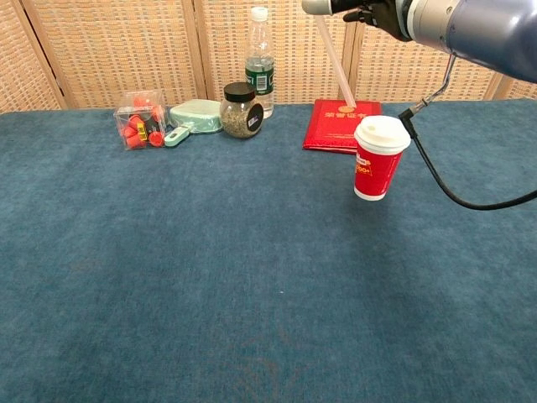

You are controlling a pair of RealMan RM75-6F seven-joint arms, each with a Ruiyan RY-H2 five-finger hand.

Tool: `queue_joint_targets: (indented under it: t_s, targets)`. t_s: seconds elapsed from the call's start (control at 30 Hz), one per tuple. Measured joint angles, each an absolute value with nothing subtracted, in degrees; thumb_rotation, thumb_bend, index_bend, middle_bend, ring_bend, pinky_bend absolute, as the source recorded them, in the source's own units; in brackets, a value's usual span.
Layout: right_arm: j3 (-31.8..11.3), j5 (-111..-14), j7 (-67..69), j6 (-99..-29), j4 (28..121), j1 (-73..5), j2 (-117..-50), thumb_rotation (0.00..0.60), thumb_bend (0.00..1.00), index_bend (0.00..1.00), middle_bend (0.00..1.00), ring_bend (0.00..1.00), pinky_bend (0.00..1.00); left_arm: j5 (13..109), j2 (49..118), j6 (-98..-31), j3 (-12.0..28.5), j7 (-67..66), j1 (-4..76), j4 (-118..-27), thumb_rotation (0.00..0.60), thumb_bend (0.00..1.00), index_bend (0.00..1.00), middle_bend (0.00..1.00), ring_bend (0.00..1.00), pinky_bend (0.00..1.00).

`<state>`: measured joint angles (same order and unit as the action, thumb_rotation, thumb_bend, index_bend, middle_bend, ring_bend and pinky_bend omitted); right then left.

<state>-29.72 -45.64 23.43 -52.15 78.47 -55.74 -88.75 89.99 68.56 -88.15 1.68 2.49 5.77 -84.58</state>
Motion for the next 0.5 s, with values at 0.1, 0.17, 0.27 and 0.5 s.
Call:
queue_joint_targets:
  t_s: [0.1,0.17,0.27,0.5]
  targets:
    - [-29.9,-44.6,22.3,-51.9,76.9,-55.8,-89.8,0.6,0.54,0.65,0.18,0.0,0.0,89.8,68.6,-87.8,1.7,2.5,5.9,-84.5,0.6,0.17,0.0,0.0,0.0,0.0]
    - [-30.0,-44.3,21.7,-51.7,76.4,-55.8,-90.3,0.6,0.54,0.65,0.18,0.0,0.0,89.8,68.6,-87.9,1.8,2.5,5.9,-84.6,0.6,0.17,0.0,0.0,0.0,0.0]
    - [-30.2,-43.9,21.3,-51.1,75.8,-55.7,-90.9,0.6,0.54,0.65,0.18,0.0,0.0,89.7,68.6,-87.9,1.8,2.5,5.9,-84.6,0.6,0.17,0.0,0.0,0.0,0.0]
    - [-30.6,-44.2,21.0,-50.5,74.7,-55.0,-91.7,0.6,0.54,0.65,0.18,0.0,0.0,89.7,68.6,-87.6,1.8,2.5,6.0,-84.5,0.6,0.17,0.0,0.0,0.0,0.0]
